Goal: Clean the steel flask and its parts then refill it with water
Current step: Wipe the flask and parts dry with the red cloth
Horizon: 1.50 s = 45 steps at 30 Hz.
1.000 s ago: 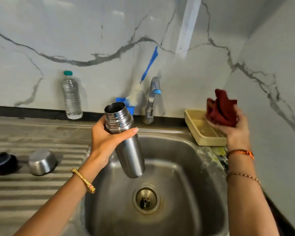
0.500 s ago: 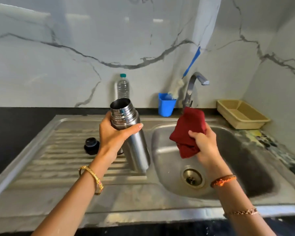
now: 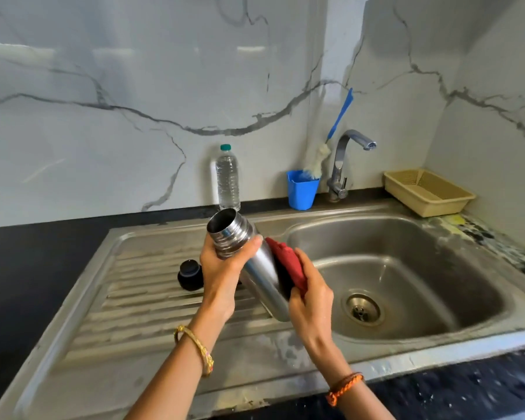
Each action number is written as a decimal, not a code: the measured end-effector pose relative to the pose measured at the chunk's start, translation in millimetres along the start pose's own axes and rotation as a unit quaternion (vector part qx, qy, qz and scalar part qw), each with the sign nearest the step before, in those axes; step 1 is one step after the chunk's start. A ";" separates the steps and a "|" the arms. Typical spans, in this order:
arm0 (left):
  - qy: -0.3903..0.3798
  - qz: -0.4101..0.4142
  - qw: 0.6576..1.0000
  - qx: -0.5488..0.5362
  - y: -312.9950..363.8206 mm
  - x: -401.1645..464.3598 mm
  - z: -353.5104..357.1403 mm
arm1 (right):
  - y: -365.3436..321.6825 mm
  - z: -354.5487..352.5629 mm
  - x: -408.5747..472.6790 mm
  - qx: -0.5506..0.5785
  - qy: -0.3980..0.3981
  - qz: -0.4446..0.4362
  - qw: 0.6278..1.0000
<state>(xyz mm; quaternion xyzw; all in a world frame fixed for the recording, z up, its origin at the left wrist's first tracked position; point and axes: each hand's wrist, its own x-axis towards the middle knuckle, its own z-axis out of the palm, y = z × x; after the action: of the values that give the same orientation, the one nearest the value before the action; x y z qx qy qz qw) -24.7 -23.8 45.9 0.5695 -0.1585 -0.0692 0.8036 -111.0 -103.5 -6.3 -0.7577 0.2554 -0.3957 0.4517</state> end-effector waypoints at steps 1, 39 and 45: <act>0.004 -0.011 1.000 -0.003 1.9 3.1 1.7 | -3.2 2.7 -0.4 0.005 0.002 0.004 1.000; 0.027 0.013 1.000 0.003 3.9 -10.1 -19.8 | -20.3 21.1 -2.9 -0.054 -0.140 -0.183 0.972; 0.071 0.020 0.997 -0.001 0.6 -7.7 -28.5 | 27.5 3.6 -1.9 -0.126 -0.178 -0.011 0.976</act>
<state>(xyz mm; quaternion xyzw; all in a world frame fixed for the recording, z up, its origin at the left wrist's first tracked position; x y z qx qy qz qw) -22.4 4.2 36.5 0.5689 -0.1124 -0.0133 0.8146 -109.9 -113.1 -32.4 -0.8697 0.2097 -0.2239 0.3867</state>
